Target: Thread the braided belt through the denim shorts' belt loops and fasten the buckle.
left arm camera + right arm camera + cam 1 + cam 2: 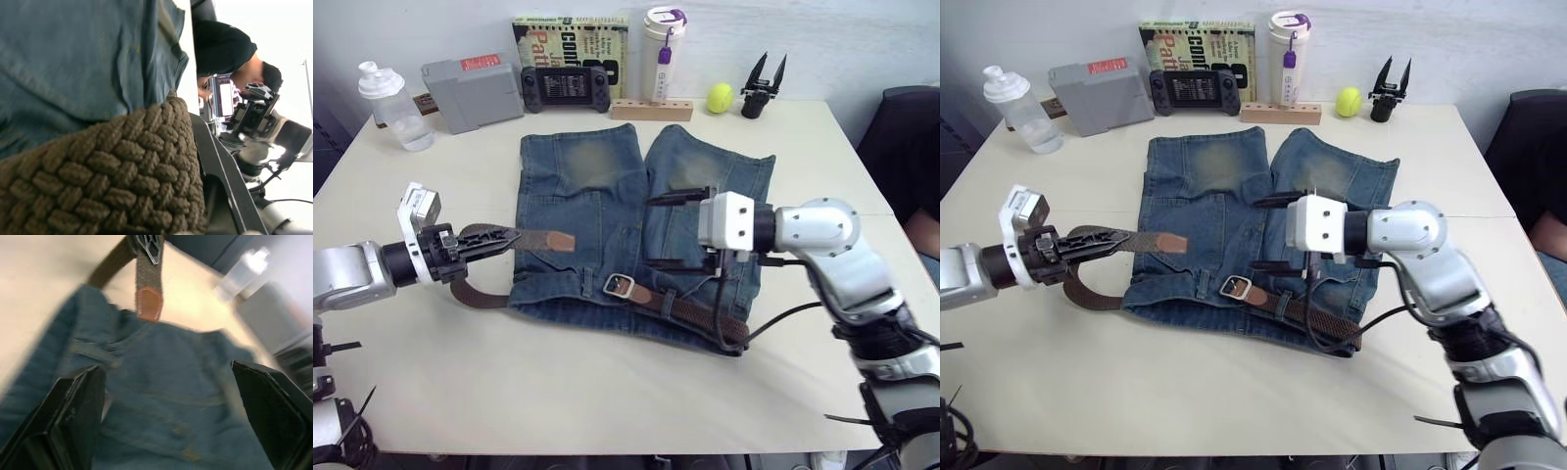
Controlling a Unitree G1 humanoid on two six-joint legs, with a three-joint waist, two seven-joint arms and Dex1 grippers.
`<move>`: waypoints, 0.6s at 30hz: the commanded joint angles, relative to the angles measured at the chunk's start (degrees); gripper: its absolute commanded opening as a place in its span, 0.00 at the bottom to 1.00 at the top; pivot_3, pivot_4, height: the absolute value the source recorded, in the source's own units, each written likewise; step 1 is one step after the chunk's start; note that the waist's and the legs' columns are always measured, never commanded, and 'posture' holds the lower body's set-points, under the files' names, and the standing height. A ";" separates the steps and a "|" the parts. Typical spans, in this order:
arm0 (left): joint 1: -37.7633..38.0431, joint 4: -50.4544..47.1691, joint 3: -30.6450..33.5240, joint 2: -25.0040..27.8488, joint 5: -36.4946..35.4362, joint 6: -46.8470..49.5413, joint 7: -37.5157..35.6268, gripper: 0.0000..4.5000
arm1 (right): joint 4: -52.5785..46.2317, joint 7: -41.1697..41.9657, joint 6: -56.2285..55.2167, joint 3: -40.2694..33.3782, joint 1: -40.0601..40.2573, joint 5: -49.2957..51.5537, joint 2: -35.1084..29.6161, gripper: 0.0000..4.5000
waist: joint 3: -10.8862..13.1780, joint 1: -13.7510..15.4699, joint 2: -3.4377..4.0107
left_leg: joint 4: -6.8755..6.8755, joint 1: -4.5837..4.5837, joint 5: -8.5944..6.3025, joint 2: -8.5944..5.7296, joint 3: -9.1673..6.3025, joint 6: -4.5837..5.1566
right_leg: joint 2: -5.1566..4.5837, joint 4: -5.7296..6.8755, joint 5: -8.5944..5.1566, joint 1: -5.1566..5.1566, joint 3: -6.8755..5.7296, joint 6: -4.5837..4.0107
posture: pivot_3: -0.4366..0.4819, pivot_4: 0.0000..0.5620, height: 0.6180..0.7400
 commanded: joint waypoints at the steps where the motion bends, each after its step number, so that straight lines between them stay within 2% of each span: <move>1: 2.09 -3.37 -2.24 0.77 -0.75 -0.69 -1.76 0.00 | -6.87 3.44 16.60 -3.14 -1.79 10.23 -4.51 0.99 | 0.00 -0.02 0.00 | 0.00 -0.01 -0.01 0.00 0.00 0.00 | -0.01 0.00 0.00 -0.02 0.00 0.00 | 0.48 0.27 0.78; 6: 4.52 -5.72 -4.53 -0.11 -0.75 -3.05 -1.29 0.00 | -10.37 3.79 28.19 -4.86 -3.10 16.08 -7.49 0.99 | 0.00 -0.21 0.00 | -0.05 -0.03 -0.08 0.04 0.02 -0.03 | -0.03 -0.05 0.00 -0.07 -0.02 0.00 | 0.48 0.27 0.78; 12: 6.59 -9.01 -7.25 -0.04 -0.75 -6.93 3.46 0.00 | -10.47 1.89 29.88 -6.06 -3.30 14.62 -7.58 0.99 | 0.01 -0.15 0.02 | -0.09 -0.04 -0.09 0.04 0.09 -0.05 | -0.05 -0.06 0.00 -0.14 0.00 0.00 | 0.48 0.27 0.78; 18: 6.97 -10.54 -9.95 5.94 1.17 -6.08 4.61 0.00 | -10.41 1.20 30.47 -6.81 -2.75 14.29 -7.92 0.99 | 0.02 -0.18 0.02 | -0.11 -0.10 -0.09 0.04 0.12 -0.05 | -0.05 -0.08 0.00 -0.20 0.00 0.00 | 0.48 0.27 0.78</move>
